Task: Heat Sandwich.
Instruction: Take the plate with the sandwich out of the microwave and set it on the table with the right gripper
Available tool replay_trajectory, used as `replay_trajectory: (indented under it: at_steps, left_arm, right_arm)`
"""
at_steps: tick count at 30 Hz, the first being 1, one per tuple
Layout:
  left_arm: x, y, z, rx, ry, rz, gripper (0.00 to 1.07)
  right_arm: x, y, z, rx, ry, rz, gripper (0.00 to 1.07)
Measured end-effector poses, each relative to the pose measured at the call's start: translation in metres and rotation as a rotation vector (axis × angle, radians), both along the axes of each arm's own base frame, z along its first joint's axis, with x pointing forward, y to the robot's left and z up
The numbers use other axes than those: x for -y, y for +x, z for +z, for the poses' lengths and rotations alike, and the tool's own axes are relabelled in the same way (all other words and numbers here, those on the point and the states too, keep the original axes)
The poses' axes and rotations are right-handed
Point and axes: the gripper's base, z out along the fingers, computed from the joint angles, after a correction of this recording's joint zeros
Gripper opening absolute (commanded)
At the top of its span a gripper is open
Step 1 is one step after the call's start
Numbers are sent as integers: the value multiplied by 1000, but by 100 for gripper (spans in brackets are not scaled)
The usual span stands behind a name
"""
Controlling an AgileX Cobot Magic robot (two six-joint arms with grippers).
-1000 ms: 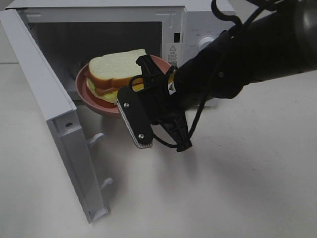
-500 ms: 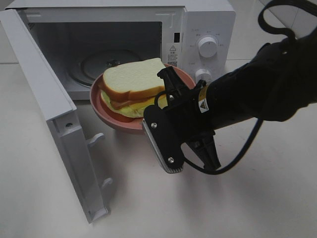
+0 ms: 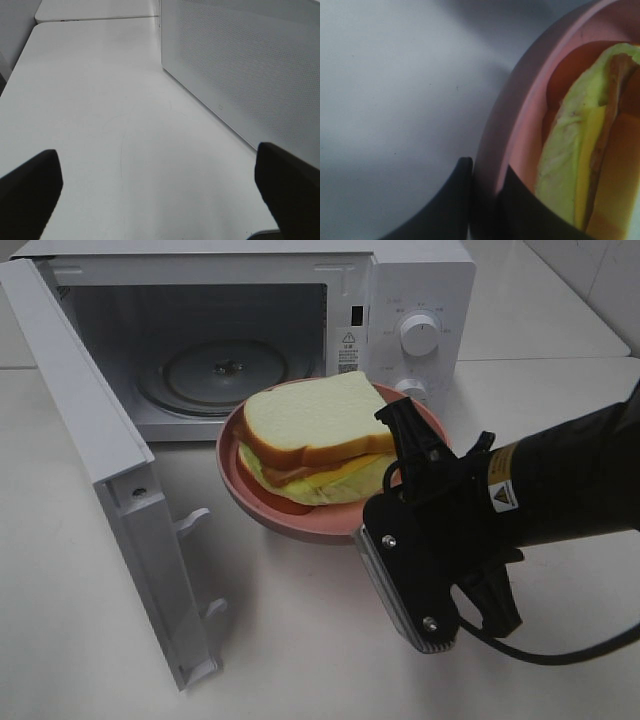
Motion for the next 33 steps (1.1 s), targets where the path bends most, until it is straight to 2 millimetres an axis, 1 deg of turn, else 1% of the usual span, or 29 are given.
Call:
replay_trajectory:
  at_steps: [17,26,32,33]
  left_arm:
    - [0,0,0,0,0,0,101]
    - [0,0,0,0,0,0,101]
    - [0,0,0,0,0,0,101]
    - [0,0,0,0,0,0,101]
  right_arm:
    - [37,-39,6,-7,6,-28,2]
    - [50,-52,15,-14,11,-59,2]
    - [57,-55,18,-25,-4,-101,2]
    - [58,-55,18,-29,-7,-128,2]
